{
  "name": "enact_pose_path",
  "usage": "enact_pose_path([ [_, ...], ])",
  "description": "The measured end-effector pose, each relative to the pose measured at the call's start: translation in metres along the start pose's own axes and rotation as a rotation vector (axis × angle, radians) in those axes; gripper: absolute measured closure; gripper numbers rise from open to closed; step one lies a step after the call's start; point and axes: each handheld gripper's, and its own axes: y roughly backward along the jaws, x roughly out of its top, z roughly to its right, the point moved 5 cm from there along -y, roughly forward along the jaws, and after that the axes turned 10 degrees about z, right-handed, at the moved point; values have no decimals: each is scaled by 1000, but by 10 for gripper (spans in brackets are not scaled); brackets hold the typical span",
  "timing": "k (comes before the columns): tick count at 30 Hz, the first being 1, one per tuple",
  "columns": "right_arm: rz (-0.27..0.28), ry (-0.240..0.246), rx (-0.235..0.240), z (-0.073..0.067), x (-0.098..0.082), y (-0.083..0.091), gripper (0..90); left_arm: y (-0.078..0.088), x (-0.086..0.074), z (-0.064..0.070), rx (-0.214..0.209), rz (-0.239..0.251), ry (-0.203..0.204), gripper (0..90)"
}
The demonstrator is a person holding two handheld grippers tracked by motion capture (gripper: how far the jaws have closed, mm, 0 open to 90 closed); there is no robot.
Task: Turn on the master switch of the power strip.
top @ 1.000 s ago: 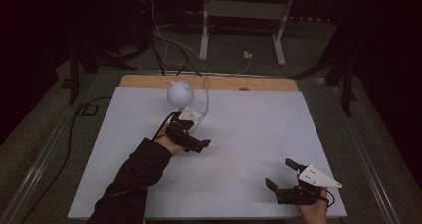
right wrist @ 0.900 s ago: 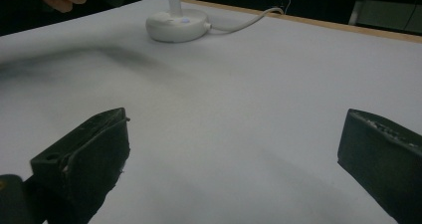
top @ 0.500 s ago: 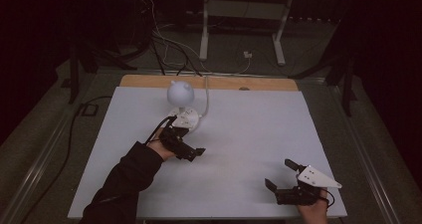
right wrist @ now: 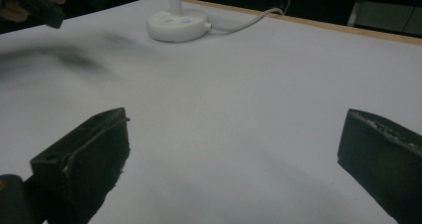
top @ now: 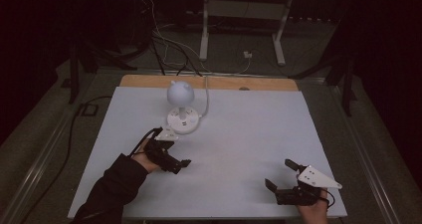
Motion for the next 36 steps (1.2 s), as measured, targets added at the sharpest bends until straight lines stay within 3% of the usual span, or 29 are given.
enact_pose_path([
  [13, -4, 4, -1, -1, 0, 0, 0, 24, -42, 5, 21, -15, -1, 2],
  [21, -5, 0, 2, -1, -1, 0, 0, 41, -73, 4, 34, -24, 41, 2],
  [32, -5, 1, 3, -1, -1, 0, 0, 57, -103, 9, 47, -15, 95, 3],
  [36, -6, 0, 5, -1, -1, 0, 0, 61, -107, 9, 58, 3, 120, 3],
])
